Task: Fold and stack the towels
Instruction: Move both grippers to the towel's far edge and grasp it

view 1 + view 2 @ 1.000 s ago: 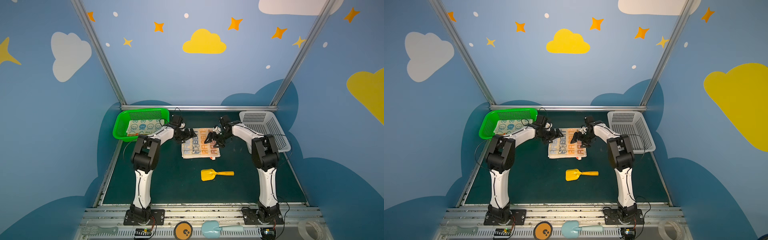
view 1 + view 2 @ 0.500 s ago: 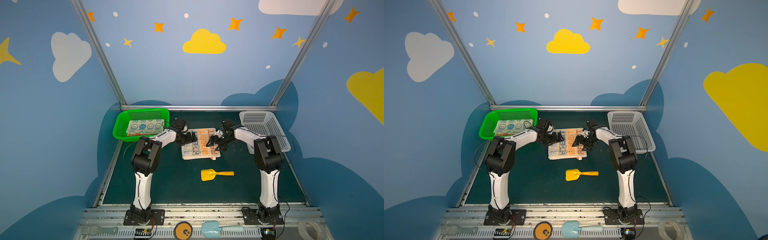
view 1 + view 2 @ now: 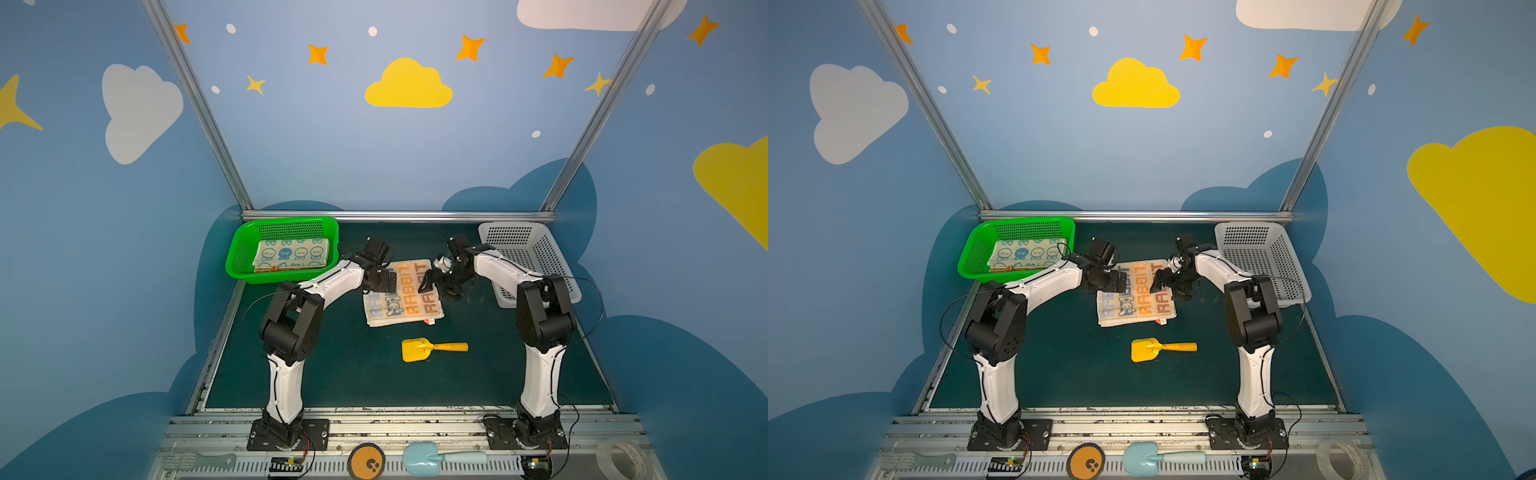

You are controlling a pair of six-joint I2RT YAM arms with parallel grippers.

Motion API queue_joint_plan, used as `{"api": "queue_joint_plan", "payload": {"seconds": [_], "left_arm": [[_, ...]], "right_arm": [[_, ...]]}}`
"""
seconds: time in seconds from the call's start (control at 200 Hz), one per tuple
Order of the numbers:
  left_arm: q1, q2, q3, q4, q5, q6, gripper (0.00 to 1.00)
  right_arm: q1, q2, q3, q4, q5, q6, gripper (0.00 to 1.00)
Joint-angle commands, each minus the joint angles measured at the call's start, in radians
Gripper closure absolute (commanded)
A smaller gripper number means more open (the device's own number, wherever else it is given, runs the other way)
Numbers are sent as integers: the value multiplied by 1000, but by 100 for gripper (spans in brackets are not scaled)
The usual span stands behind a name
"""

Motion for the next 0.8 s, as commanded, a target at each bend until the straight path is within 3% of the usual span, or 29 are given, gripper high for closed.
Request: {"api": "queue_joint_plan", "payload": {"seconds": [0.0,0.095,0.16,0.34,0.436,0.516,0.791], "left_arm": [[6,-38,51,30,-267,141,0],[9,20,141,17,-255,213,0],[20,78,228,-39,-215,183,0],[126,278,467,-179,129,56,0],[170,414,675,-350,275,53,0],[188,501,786,-437,314,53,0],[233,559,788,-434,400,56,6]], "right_arm": [[-28,61,175,-94,-10,-50,14],[-37,157,344,-138,-32,-64,14],[-38,235,469,-180,-14,-78,14],[-52,448,786,-271,29,-173,15],[-57,501,813,-234,52,-229,17],[-60,519,799,-195,67,-268,22],[-61,591,823,-141,146,-247,34]]}}
